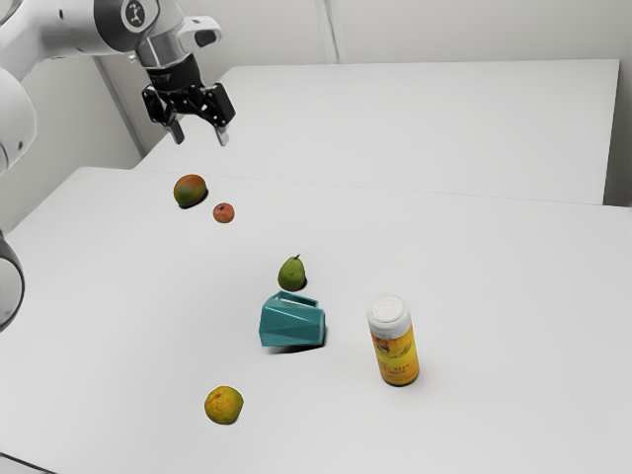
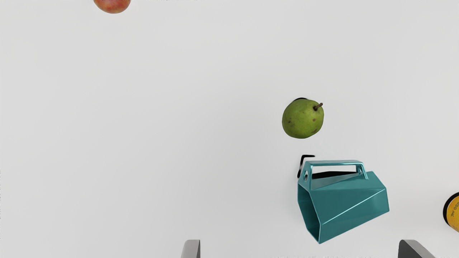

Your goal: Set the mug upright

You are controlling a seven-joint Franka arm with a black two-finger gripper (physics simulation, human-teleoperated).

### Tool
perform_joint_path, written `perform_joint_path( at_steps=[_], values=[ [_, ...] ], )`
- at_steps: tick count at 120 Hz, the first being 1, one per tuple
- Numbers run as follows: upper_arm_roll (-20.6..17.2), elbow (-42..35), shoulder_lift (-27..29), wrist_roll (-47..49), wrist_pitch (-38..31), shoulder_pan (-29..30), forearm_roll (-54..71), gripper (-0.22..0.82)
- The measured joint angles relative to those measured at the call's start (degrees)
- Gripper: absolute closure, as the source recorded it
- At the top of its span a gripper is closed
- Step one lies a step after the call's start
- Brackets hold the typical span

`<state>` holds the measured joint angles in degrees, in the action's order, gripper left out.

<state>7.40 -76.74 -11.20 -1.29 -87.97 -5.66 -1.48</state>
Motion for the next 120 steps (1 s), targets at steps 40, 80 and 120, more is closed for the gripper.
perform_joint_path(
  at_steps=[40, 80, 120],
  values=[
    [0.0, -0.3, 0.1, -4.5, -0.2, 0.0, -0.1, 0.00],
    [0.5, -22.9, 13.3, -6.9, -4.4, 0.3, -12.1, 0.00],
    [4.5, -40.5, 18.6, -8.5, -15.7, 1.3, -24.7, 0.00]
  ],
)
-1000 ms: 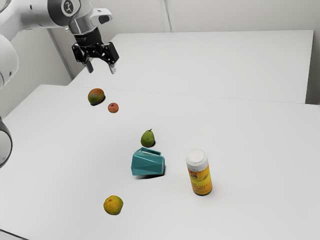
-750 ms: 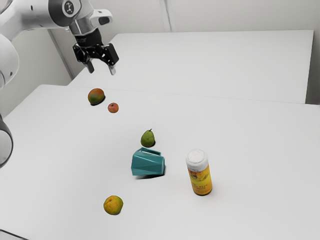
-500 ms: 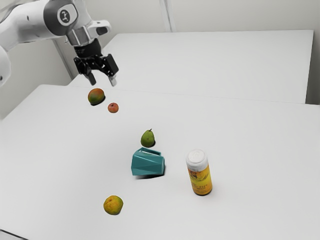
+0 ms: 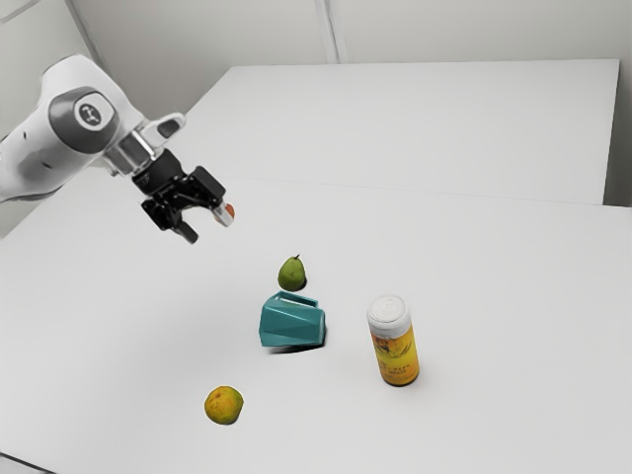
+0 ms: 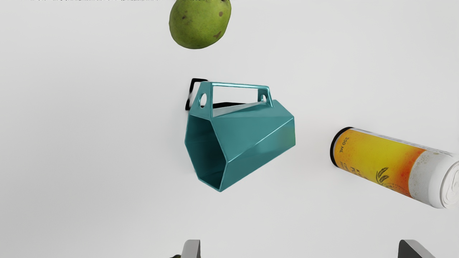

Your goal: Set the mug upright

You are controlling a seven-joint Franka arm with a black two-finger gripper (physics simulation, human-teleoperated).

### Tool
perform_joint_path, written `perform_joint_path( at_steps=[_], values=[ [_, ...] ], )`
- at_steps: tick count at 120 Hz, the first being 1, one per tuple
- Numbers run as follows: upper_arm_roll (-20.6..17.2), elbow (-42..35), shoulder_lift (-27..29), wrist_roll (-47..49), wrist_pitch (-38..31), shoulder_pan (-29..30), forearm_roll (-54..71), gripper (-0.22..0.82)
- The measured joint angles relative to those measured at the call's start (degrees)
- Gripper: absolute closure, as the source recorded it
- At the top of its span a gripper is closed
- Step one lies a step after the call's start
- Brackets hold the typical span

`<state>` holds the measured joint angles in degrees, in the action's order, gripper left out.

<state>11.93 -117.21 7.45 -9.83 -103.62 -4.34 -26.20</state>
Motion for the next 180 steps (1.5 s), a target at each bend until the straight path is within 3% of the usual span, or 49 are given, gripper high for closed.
perform_joint_path(
  at_steps=[36, 68, 110, 152, 162, 180],
  values=[
    [0.0, -11.9, -0.4, -3.4, -8.5, 0.0, -9.6, 0.00],
    [0.0, -19.3, -4.3, -14.1, -12.8, 0.1, -26.0, 0.00],
    [0.0, -18.7, -10.0, -27.3, -13.2, 0.5, -34.5, 0.00],
    [0.0, -19.2, -11.7, -37.4, -8.0, 1.5, -40.9, 0.00],
    [0.0, -19.2, -12.0, -39.2, -6.8, 1.9, -41.6, 0.09],
    [0.0, -19.1, -12.1, -41.8, -5.7, 1.8, -42.6, 0.39]
  ],
)
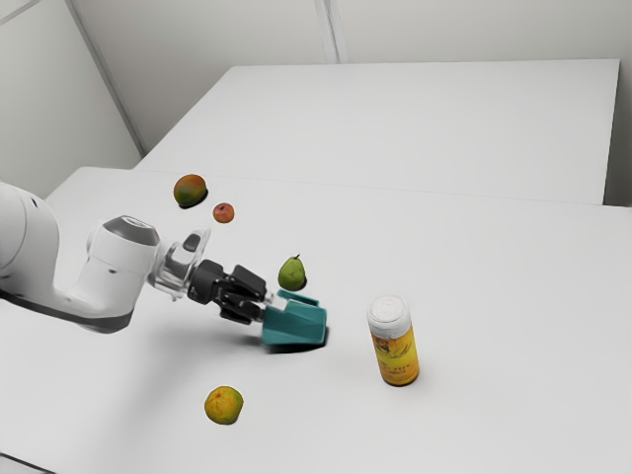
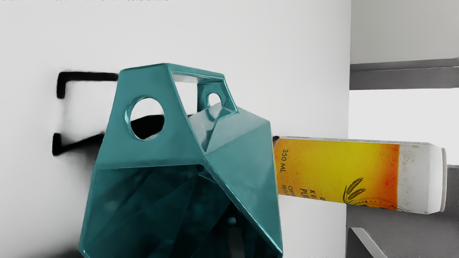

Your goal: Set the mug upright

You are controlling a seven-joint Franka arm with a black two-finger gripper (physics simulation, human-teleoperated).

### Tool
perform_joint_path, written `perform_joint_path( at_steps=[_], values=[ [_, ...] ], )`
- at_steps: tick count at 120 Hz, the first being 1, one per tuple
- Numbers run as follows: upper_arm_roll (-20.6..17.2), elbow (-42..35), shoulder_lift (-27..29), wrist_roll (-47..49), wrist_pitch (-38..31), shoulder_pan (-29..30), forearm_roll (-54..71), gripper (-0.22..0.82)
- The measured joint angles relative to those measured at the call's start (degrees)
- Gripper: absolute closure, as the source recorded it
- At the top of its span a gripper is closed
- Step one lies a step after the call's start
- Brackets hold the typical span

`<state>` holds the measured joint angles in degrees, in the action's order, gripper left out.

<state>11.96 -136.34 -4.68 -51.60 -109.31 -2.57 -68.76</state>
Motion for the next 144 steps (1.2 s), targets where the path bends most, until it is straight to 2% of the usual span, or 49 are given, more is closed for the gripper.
perform_joint_path(
  at_steps=[17, 40, 60, 87, 112, 144],
  values=[
    [0.0, 0.0, -0.1, -1.9, 0.5, 0.0, -0.7, 0.61],
    [0.0, 0.3, 0.1, -3.9, 0.8, 0.0, -0.9, 0.73],
    [0.0, 0.3, 1.2, -5.2, 1.0, 0.0, -0.9, 0.76],
    [0.2, 2.9, 7.4, -5.9, 1.3, -0.3, 2.8, 0.78],
    [0.2, 10.8, 7.5, -3.3, 1.0, 0.1, 17.1, 0.79],
    [-0.8, 22.3, 5.3, 5.1, 1.1, 0.8, 40.2, 0.79]
  ],
)
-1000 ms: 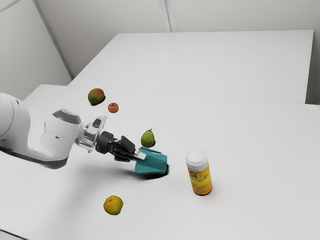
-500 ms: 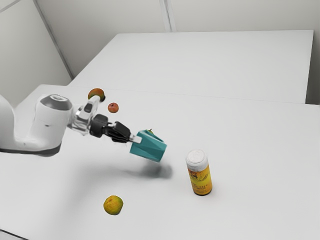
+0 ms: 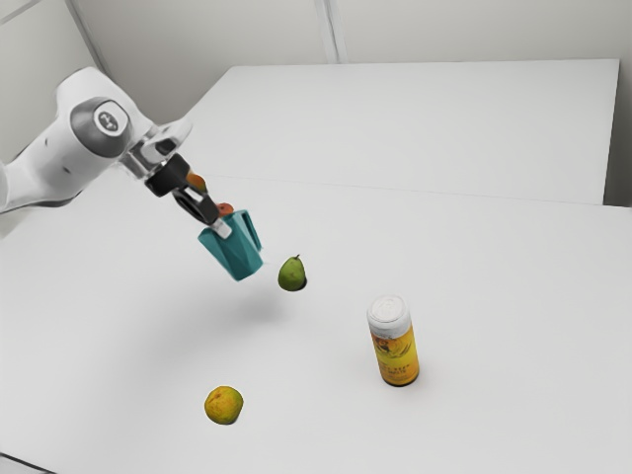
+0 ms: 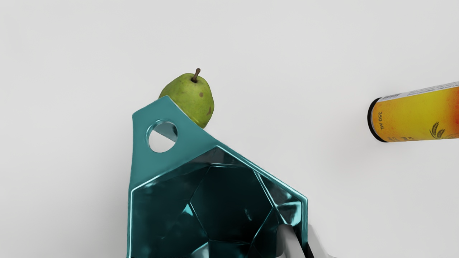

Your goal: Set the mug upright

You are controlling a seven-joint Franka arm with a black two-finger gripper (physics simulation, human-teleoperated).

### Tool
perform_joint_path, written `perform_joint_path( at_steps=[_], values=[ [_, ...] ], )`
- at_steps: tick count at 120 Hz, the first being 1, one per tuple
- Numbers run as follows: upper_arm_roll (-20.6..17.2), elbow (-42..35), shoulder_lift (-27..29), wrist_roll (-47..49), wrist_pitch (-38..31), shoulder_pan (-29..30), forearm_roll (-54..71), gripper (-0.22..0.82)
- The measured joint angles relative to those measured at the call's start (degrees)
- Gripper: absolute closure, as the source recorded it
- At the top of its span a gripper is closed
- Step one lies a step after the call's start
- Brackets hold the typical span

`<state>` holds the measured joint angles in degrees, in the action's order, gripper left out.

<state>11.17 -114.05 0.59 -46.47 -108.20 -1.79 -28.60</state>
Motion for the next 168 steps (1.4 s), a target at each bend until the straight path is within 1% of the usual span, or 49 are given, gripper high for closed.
perform_joint_path(
  at_steps=[10, 23, 34, 50, 68, 90, 111, 146, 163, 168],
  values=[
    [-1.6, 2.6, -1.4, 3.1, -0.1, 1.5, 5.4, 0.79],
    [-3.2, 3.7, -2.3, 7.0, -0.9, 2.6, 10.8, 0.79],
    [-4.3, 3.7, -2.4, 9.9, -2.5, 2.3, 13.2, 0.79],
    [-5.4, 3.4, -2.7, 13.8, -4.9, 0.0, 16.4, 0.79],
    [-5.7, 3.4, -4.5, 17.8, -8.3, -2.6, 19.7, 0.79],
    [-6.3, 3.0, -5.9, 22.0, -11.6, -0.6, 22.3, 0.79],
    [-7.4, 2.6, -7.4, 25.6, -14.0, -1.1, 23.9, 0.79],
    [-7.7, 2.0, -11.1, 30.2, -16.0, -1.0, 24.9, 0.79],
    [-7.8, 1.5, -11.5, 31.8, -16.3, -1.0, 25.0, 0.79],
    [-7.8, 1.4, -11.5, 32.2, -16.3, -1.0, 25.0, 0.76]
  ],
)
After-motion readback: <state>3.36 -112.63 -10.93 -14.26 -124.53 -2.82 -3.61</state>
